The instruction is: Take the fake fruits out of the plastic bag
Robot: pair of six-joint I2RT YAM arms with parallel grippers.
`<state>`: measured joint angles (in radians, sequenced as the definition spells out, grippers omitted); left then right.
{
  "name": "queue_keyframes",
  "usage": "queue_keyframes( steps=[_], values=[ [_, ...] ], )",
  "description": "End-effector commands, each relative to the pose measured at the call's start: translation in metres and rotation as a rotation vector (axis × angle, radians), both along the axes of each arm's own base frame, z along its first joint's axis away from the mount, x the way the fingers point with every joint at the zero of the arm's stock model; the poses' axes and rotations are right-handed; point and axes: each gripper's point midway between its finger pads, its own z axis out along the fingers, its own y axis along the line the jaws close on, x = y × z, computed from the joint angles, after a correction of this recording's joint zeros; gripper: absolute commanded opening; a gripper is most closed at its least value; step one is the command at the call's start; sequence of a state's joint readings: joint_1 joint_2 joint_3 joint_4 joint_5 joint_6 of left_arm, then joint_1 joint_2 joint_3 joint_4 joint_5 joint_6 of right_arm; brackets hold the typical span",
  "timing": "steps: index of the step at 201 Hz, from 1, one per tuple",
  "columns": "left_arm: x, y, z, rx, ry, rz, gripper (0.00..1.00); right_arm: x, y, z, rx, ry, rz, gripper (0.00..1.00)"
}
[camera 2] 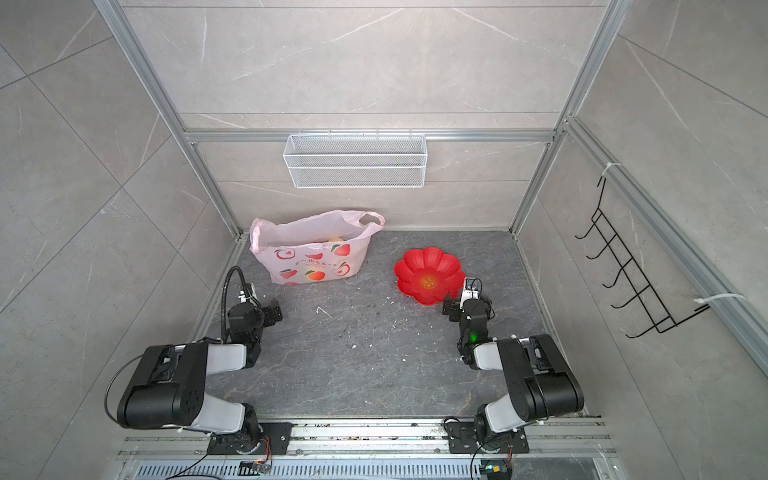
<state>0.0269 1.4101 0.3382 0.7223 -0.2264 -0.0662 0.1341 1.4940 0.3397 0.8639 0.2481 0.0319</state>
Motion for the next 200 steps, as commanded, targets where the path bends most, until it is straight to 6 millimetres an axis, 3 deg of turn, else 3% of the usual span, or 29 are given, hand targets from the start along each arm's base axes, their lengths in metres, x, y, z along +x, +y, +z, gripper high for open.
queue_keyframes(
  steps=[1, 19, 37, 60, 92, 124, 141, 170, 200],
  values=[
    [0.001, 0.010, 0.054, 0.002, -0.079, 0.059, 1.00, 0.003, -0.008, 0.024, -0.009, 0.041, -0.059, 0.99],
    [-0.024, 0.034, 0.079, -0.065, -0.093, 0.260, 1.00, -0.006, -0.026, 0.028, 0.048, 0.212, -0.222, 0.99],
    [-0.048, 0.050, 0.092, -0.177, -0.163, 0.429, 1.00, -0.009, -0.009, 0.041, 0.165, 0.274, -0.174, 0.99],
    [-0.048, 0.030, 0.098, -0.283, -0.171, 0.332, 1.00, -0.020, 0.013, 0.058, 0.333, 0.261, -0.104, 0.99],
    [-0.047, 0.021, 0.098, -0.338, -0.069, 0.322, 1.00, -0.032, -0.002, 0.062, 0.375, 0.361, -0.260, 0.99],
    [-0.045, -0.011, 0.099, -0.357, 0.030, 0.244, 1.00, -0.009, 0.015, 0.052, 0.353, 0.498, -0.192, 0.99],
    [-0.051, -0.020, 0.104, -0.321, 0.046, 0.235, 1.00, -0.003, 0.006, 0.046, 0.335, 0.516, -0.251, 0.99],
    [-0.063, -0.024, 0.108, -0.325, 0.057, 0.236, 1.00, 0.008, 0.001, 0.028, 0.311, 0.577, -0.271, 0.75],
    [-0.072, -0.025, 0.122, -0.321, 0.037, 0.231, 1.00, 0.016, -0.009, 0.010, 0.271, 0.610, -0.307, 0.66]
  ],
)
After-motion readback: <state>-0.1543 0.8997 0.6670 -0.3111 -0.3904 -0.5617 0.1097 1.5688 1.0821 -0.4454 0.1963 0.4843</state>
